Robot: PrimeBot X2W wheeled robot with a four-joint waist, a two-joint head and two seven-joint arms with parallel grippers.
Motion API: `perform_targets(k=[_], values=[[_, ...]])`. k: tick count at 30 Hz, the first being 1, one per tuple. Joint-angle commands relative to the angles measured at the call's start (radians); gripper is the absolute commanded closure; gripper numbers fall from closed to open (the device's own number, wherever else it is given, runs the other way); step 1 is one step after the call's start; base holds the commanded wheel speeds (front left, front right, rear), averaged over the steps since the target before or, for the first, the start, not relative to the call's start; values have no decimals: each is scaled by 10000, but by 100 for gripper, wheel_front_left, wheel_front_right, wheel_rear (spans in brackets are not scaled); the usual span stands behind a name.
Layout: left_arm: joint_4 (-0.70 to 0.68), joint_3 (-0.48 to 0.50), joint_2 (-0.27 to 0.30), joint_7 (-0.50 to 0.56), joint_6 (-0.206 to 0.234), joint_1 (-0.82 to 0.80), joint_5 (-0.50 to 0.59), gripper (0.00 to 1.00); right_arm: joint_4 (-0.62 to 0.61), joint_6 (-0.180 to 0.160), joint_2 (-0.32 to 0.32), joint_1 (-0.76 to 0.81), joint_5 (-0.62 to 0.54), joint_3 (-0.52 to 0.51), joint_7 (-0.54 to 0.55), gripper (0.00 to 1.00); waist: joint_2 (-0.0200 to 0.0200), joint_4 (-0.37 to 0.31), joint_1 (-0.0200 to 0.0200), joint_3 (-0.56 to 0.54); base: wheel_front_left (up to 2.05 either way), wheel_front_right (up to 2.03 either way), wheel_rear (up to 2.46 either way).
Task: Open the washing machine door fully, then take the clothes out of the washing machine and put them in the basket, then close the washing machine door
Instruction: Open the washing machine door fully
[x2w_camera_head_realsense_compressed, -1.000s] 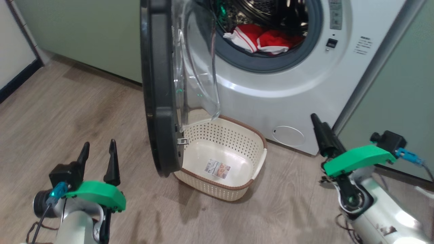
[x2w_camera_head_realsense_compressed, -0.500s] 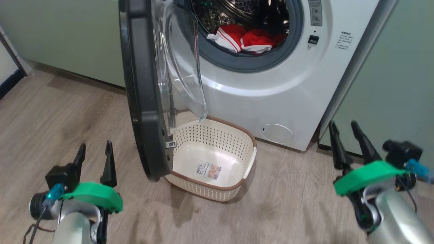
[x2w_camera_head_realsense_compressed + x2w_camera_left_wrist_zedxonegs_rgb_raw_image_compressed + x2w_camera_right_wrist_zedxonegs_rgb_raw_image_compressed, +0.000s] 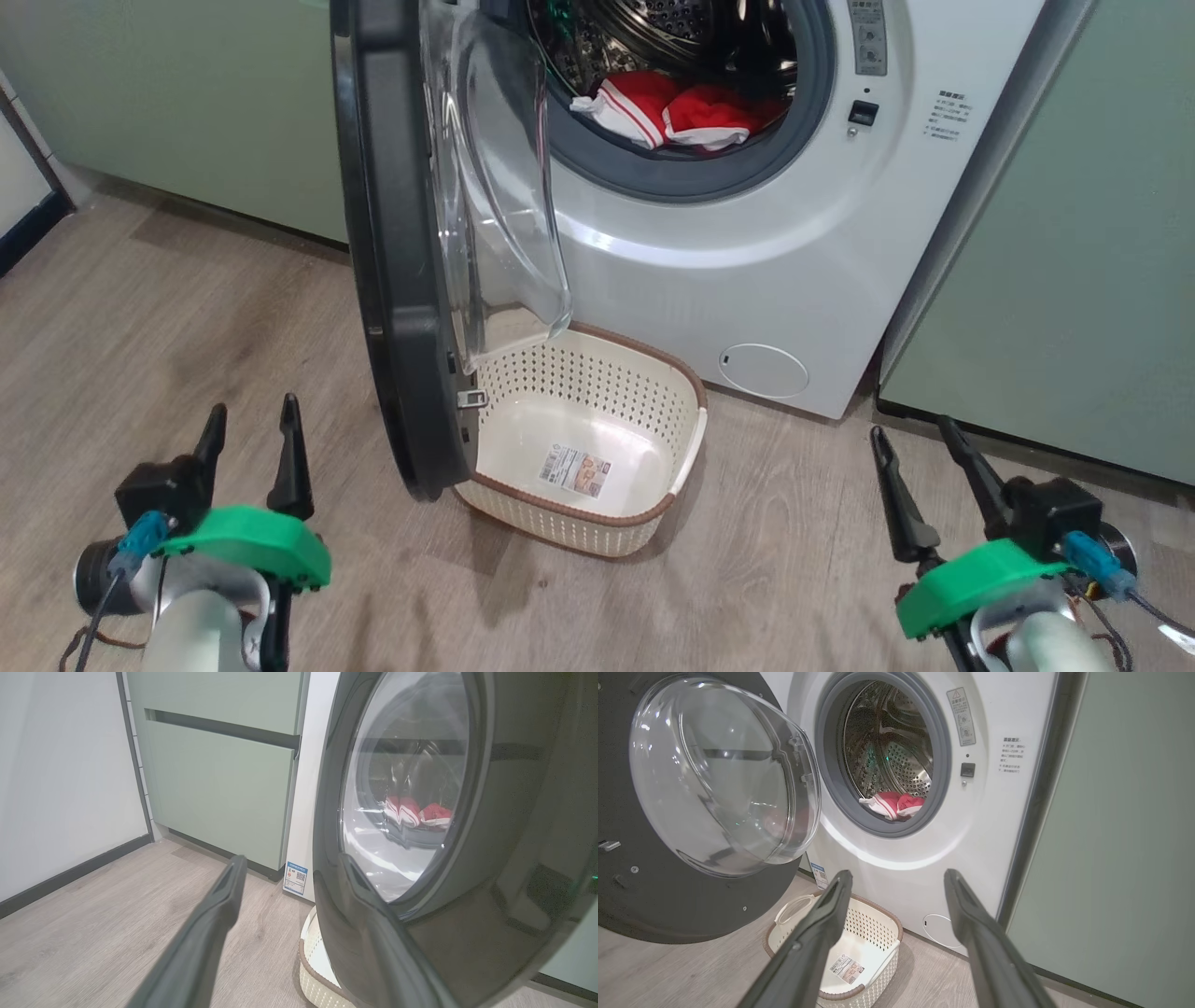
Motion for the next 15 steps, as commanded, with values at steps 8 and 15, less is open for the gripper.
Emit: perform_targets(k=[8,15], values=[[-363,435,86,-95,-31,-393,239,0,-525,-7,13,-169,-469,231,-106,0,0,35,0,55,0,0,0],[-356,528,67,-95,-34,-414,261,0,-545,-7,72,-167,-503,211,-106,0,0,66,0,50,0,0,0]])
